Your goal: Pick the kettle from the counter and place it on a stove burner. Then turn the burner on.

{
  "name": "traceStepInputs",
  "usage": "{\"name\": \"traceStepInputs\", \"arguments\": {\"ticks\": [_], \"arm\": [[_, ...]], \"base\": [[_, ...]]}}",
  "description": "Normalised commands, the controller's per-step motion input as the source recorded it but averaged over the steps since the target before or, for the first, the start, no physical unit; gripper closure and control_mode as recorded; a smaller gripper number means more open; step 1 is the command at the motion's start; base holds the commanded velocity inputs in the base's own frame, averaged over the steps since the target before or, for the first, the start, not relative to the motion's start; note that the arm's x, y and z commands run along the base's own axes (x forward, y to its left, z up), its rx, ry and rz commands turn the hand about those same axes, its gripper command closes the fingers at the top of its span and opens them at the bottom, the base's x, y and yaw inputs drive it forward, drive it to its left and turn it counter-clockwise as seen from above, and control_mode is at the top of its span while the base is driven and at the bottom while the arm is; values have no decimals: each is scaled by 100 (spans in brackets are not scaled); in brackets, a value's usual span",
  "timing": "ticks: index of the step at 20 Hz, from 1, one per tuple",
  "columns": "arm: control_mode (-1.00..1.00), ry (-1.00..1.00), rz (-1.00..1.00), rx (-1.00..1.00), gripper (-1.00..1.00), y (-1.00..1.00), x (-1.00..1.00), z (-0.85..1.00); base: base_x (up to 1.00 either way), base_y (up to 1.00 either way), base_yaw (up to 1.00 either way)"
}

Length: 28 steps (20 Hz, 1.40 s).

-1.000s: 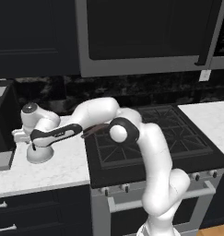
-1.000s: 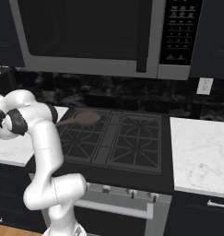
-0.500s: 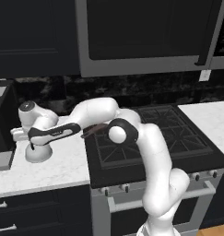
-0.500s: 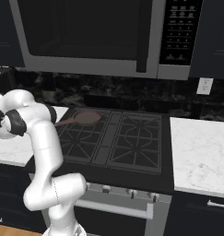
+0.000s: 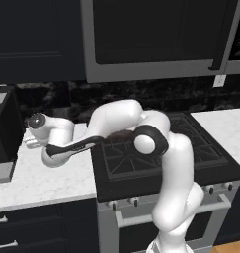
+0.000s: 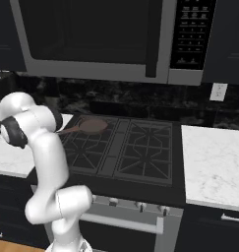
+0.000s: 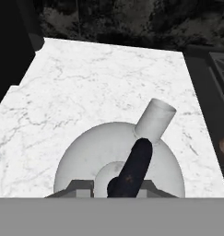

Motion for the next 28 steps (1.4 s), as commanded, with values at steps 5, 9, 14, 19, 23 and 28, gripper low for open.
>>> {"name": "traceStepInputs", "arguments": {"ticks": [5,9,14,19,23,28], "arm": [[-100,-36,-3,10,100,-100,-47,53],[-100,-24,-11,20,100,-100,-37,93],[-100,-13,-16,23,100,-100,-35,100],[-100,0,-19,23,100,-100,-35,97],[-100,5,-21,26,100,-100,-23,77],[-100,15,-21,23,100,-100,-7,28]], "base": [[0,0,0],[0,0,0],[0,0,0],[0,0,0],[0,0,0],[0,0,0]]}}
